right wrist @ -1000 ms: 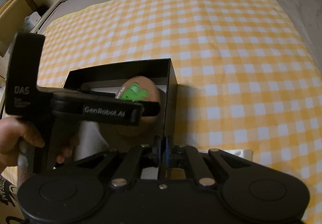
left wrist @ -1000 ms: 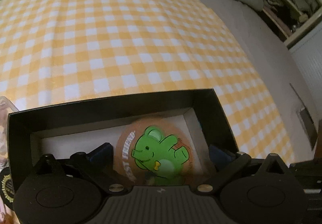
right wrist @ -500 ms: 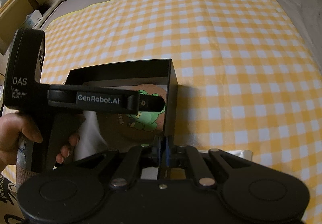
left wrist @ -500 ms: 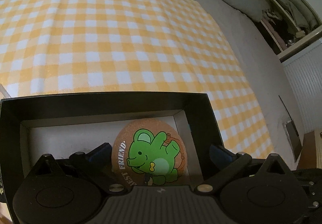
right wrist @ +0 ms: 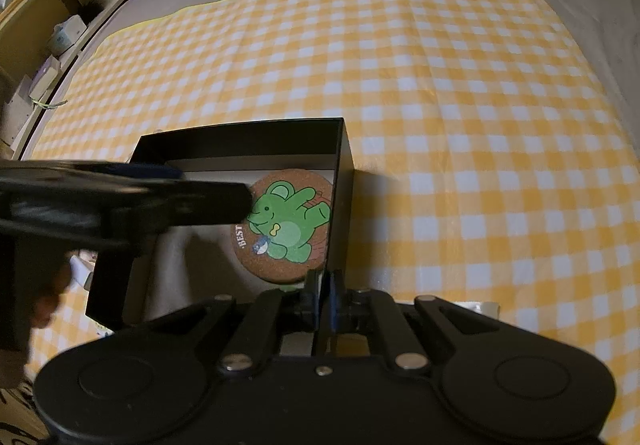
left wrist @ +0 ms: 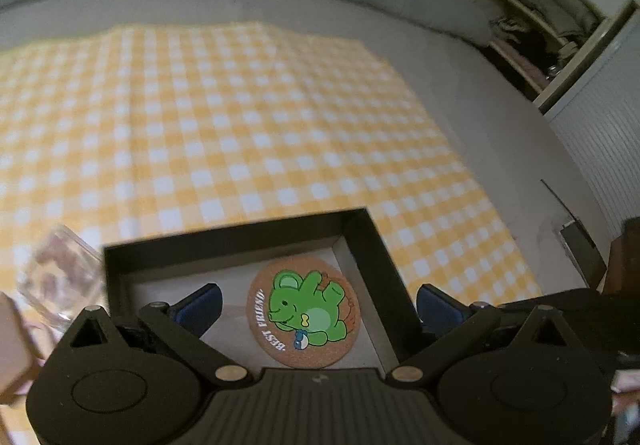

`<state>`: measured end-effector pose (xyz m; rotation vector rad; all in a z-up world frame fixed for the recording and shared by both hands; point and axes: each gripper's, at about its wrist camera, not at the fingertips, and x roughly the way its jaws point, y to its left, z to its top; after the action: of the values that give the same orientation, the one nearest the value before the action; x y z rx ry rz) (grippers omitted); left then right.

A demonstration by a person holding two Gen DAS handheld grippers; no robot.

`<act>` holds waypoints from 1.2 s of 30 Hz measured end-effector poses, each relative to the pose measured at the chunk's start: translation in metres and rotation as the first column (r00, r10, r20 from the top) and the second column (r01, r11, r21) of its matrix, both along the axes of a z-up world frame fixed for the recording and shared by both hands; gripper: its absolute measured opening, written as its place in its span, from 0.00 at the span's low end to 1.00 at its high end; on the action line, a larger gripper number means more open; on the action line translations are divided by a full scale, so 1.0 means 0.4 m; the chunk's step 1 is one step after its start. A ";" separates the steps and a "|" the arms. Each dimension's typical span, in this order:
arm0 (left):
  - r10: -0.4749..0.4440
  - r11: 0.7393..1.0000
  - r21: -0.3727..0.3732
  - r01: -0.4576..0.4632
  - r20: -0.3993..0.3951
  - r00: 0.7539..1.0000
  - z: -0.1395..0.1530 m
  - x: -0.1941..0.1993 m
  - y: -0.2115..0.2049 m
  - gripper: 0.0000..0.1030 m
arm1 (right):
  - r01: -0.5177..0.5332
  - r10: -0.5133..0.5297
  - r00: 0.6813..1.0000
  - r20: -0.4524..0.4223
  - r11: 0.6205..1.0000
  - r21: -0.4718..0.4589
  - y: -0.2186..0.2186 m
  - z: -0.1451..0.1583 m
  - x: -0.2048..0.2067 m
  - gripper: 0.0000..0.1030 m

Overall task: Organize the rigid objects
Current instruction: 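Lower the bear coaster into the black box and open the left gripper, then grasp the wooden oval block with the left gripper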

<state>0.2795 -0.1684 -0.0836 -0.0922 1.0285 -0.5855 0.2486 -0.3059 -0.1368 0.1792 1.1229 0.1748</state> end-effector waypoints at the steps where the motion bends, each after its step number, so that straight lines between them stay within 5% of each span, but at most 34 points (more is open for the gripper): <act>1: 0.004 1.000 0.004 -0.004 0.021 1.000 0.017 -0.008 0.009 0.99 | 0.000 0.000 1.000 0.002 1.000 -0.004 0.001 0.000 0.000 0.05; 14: 0.160 0.979 0.090 -0.181 0.206 0.965 0.134 -0.088 0.221 1.00 | 0.004 -0.004 1.000 0.017 1.000 -0.028 0.006 0.007 0.003 0.05; 28: 0.378 0.904 0.169 -0.392 0.109 0.919 0.061 -0.093 0.478 0.98 | 0.008 -0.007 1.000 0.016 0.999 -0.048 0.004 0.002 0.012 0.04; 36: 0.435 0.863 0.273 -0.426 0.029 0.900 -0.020 -0.093 0.549 0.66 | 0.002 -0.002 1.000 0.011 0.998 -0.061 0.007 0.000 0.020 0.04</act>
<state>0.2424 0.0511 -0.0917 -0.0849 1.0698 -0.0294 0.2568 -0.3031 -0.1366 0.1248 1.1157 0.1392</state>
